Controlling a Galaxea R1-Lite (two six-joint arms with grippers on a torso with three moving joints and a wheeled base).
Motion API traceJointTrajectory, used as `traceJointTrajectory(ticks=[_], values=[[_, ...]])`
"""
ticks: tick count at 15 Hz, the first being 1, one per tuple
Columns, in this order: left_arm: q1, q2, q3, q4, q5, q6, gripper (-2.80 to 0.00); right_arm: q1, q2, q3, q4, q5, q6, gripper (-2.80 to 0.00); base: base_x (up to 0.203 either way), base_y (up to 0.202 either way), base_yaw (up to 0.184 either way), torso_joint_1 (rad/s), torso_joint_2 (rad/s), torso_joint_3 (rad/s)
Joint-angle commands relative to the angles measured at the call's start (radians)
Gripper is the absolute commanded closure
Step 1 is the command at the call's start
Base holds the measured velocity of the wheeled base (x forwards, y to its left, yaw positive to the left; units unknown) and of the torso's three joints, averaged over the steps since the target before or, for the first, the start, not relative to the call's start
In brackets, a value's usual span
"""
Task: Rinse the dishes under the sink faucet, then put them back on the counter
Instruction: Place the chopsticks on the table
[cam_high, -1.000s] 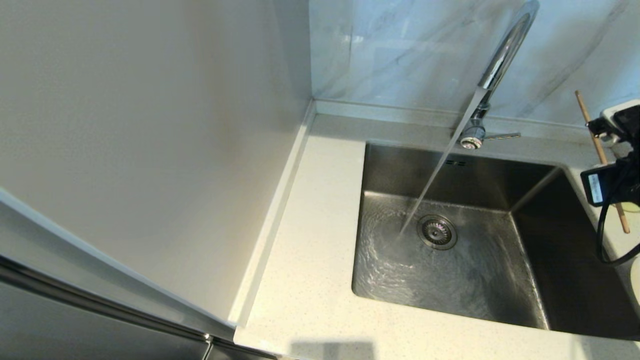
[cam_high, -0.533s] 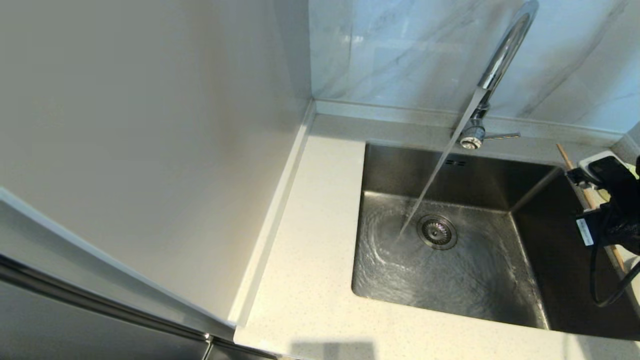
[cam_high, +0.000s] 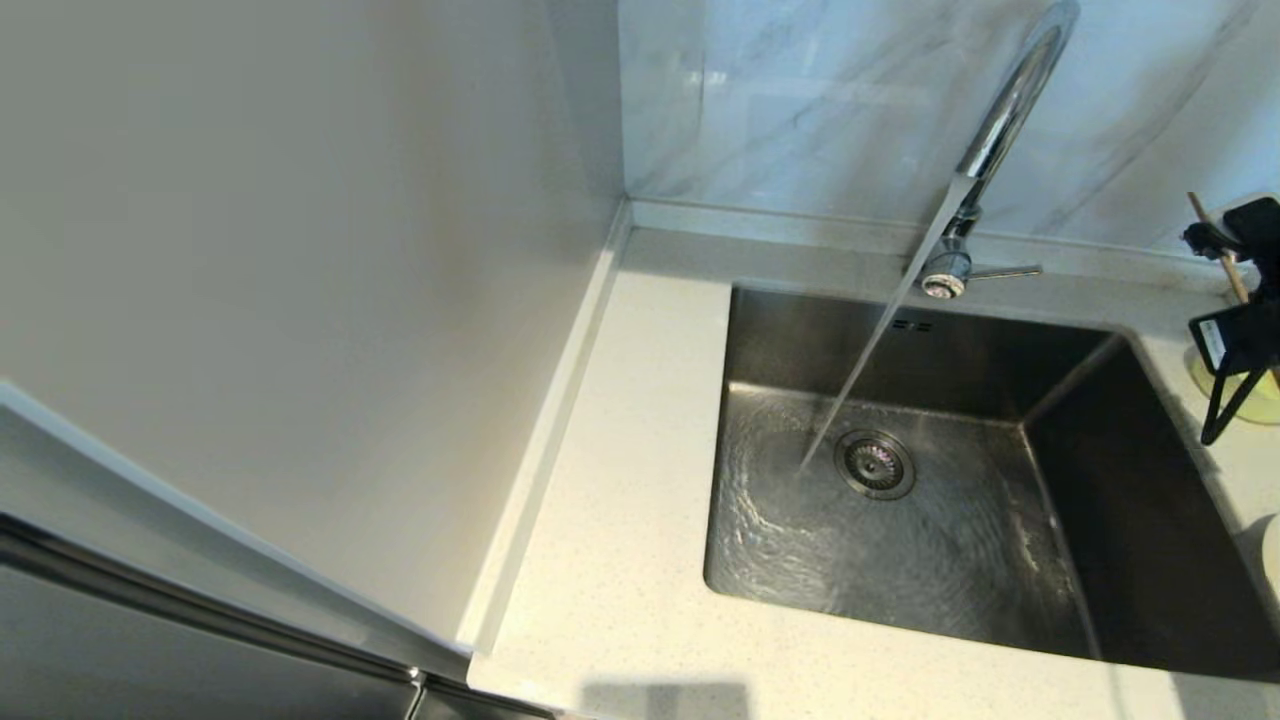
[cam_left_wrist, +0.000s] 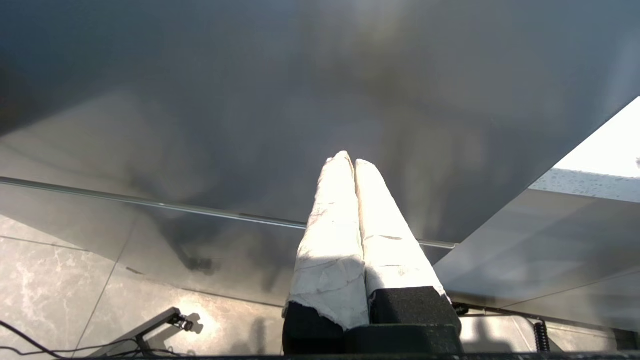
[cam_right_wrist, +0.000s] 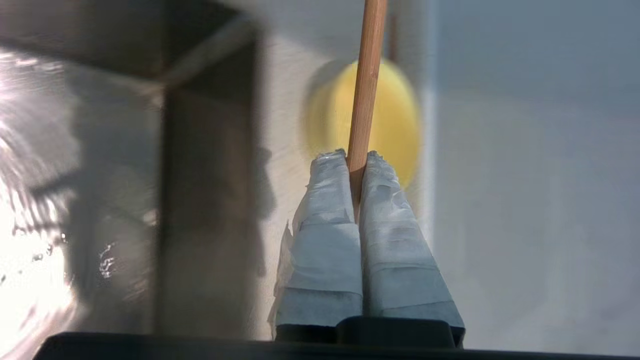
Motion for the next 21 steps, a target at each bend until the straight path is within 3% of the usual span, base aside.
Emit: traceJointTrajectory(ticks=[1, 7, 13, 17, 21], values=[[0.0, 0.0, 0.0, 0.0, 0.0, 0.001, 0.0, -0.051, 0.08, -0.119, 0.071, 0.001, -0.029, 0.0, 0.0, 0.0, 0.0, 0.0, 0.0, 0.0], [0.0, 0.0, 0.0, 0.0, 0.0, 0.0, 0.0, -0.216, 0.152, -0.514, 0.563, 0.121, -0.097, 0.0, 0.0, 0.0, 0.0, 0.0, 0.0, 0.0], [0.0, 0.0, 0.0, 0.0, 0.0, 0.0, 0.0, -0.217, 0.243, -0.511, 0.559, 0.122, -0.095, 0.0, 0.0, 0.0, 0.0, 0.0, 0.0, 0.0], [0.0, 0.0, 0.0, 0.0, 0.0, 0.0, 0.0, -0.219, 0.327, -0.518, 0.453, 0.106, -0.098, 0.0, 0.0, 0.0, 0.0, 0.0, 0.0, 0.0], [0.0, 0.0, -0.001, 0.0, 0.0, 0.0, 0.0, -0.231, 0.379, -0.566, 0.44, 0.074, -0.101, 0.0, 0.0, 0.0, 0.0, 0.0, 0.0, 0.0]])
